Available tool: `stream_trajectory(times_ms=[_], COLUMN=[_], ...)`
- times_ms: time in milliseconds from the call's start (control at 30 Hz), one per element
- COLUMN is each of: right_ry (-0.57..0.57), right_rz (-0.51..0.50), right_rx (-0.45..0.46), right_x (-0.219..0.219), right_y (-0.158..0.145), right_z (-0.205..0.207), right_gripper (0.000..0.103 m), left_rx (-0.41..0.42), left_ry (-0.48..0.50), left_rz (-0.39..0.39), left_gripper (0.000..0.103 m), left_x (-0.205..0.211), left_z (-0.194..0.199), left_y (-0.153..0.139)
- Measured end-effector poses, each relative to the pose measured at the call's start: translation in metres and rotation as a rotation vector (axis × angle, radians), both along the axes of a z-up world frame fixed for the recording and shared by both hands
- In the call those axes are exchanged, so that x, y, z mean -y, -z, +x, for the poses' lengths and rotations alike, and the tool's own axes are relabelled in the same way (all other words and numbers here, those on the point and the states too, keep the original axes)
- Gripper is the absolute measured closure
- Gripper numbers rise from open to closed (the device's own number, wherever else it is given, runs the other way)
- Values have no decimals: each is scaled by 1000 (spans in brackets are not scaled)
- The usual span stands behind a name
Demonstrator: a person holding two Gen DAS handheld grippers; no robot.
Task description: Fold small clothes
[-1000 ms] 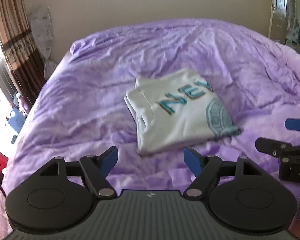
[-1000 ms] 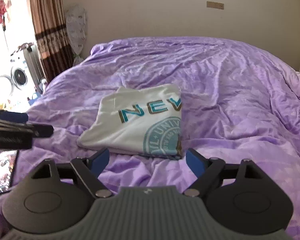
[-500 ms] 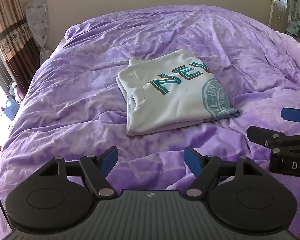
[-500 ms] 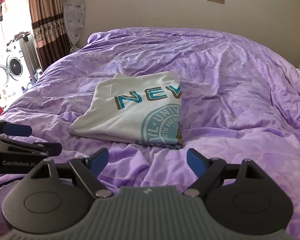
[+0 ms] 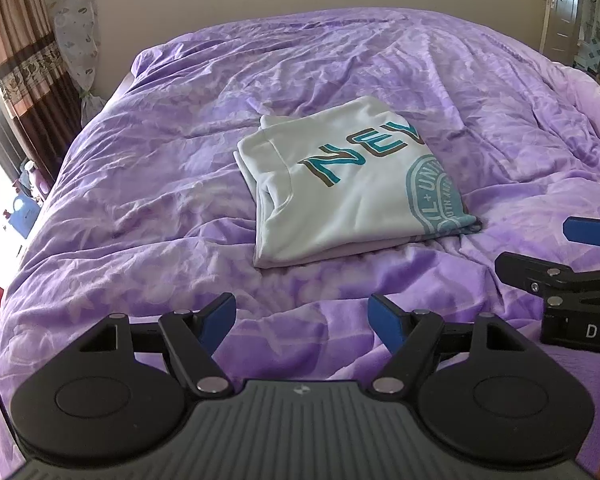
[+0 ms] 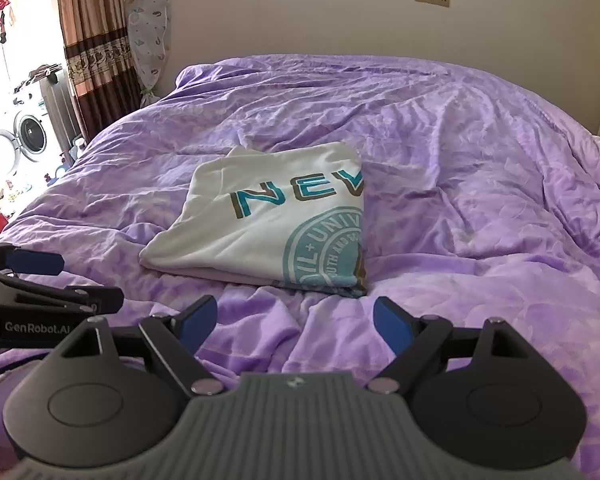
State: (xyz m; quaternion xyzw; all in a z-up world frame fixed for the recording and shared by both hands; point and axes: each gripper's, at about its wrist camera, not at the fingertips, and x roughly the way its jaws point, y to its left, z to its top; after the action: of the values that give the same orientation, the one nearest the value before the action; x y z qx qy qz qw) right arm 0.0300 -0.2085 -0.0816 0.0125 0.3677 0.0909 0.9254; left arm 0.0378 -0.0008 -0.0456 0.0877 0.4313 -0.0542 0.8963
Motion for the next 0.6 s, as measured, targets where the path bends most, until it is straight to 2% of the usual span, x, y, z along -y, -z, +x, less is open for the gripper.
stream_trajectory(times_ms=[600], right_ry=[0], right_rz=[2], right_rx=[-2], right_x=[0], right_y=[1], right_z=[0], right_gripper=[22], left_rx=[-2], left_ry=[-1], left_rz=[1], left_gripper=[15], left_x=[-3], left_z=[0], left_y=[1])
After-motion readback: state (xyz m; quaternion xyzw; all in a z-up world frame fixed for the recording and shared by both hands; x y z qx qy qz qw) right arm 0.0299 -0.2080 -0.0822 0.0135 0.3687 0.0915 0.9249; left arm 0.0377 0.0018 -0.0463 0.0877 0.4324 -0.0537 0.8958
